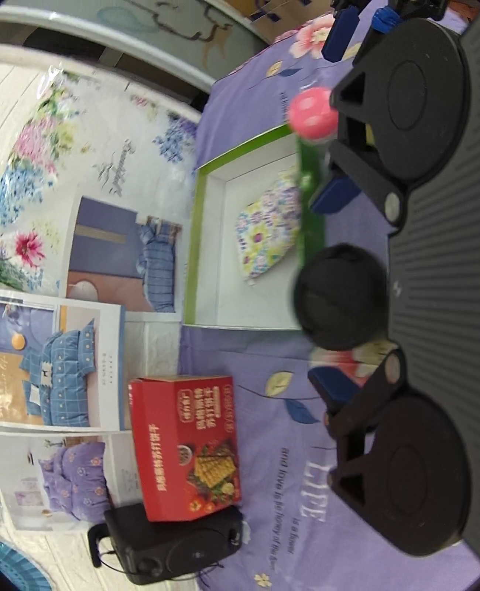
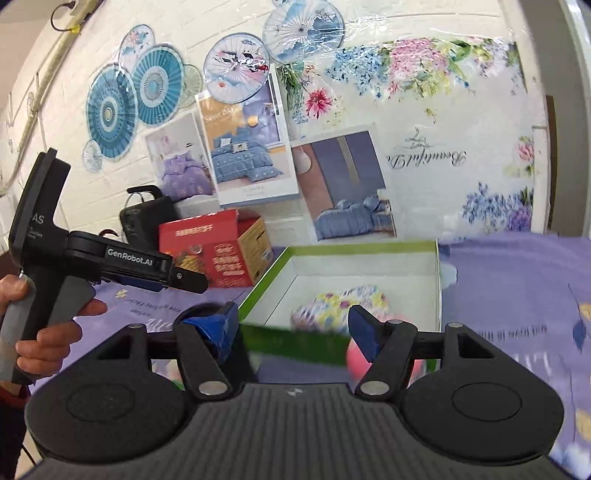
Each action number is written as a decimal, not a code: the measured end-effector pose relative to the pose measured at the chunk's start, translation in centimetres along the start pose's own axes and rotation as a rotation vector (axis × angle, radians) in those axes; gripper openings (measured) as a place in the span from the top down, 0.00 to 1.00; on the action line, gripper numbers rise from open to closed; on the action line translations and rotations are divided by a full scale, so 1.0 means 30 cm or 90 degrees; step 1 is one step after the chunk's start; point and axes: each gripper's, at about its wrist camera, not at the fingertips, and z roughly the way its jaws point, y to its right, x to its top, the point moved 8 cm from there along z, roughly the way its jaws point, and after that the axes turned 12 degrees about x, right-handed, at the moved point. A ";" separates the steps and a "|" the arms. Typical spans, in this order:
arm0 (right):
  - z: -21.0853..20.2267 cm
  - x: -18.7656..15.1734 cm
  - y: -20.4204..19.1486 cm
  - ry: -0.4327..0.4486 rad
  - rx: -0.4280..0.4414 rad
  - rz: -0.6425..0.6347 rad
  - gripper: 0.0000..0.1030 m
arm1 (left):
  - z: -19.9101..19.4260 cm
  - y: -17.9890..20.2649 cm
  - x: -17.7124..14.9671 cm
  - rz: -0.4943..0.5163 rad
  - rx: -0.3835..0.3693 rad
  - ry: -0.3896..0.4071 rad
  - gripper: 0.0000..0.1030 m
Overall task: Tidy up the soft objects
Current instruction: 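Grasp the green mesh bath sponge with the left gripper and lift it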
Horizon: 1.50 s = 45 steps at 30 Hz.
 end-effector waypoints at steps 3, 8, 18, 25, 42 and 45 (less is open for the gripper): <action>-0.067 -0.104 -0.027 0.003 -0.014 0.027 0.49 | -0.055 -0.029 -0.123 0.007 0.013 0.003 0.00; -0.112 -0.291 -0.059 -0.015 -0.008 0.108 0.48 | -0.083 -0.055 -0.292 0.017 0.022 -0.027 0.00; -0.138 -0.356 -0.023 -0.041 -0.107 0.049 0.48 | -0.030 0.009 -0.383 0.004 -0.019 -0.087 0.00; -0.102 -0.299 0.076 -0.035 -0.129 0.026 0.47 | -0.016 0.157 -0.294 0.017 -0.090 -0.085 0.00; -0.027 -0.358 0.176 -0.089 -0.041 0.068 0.42 | 0.155 0.528 -0.254 0.069 -0.193 -0.195 0.00; 0.014 -0.349 0.171 -0.097 -0.023 0.051 0.40 | 0.193 0.554 -0.261 0.081 -0.181 -0.209 0.00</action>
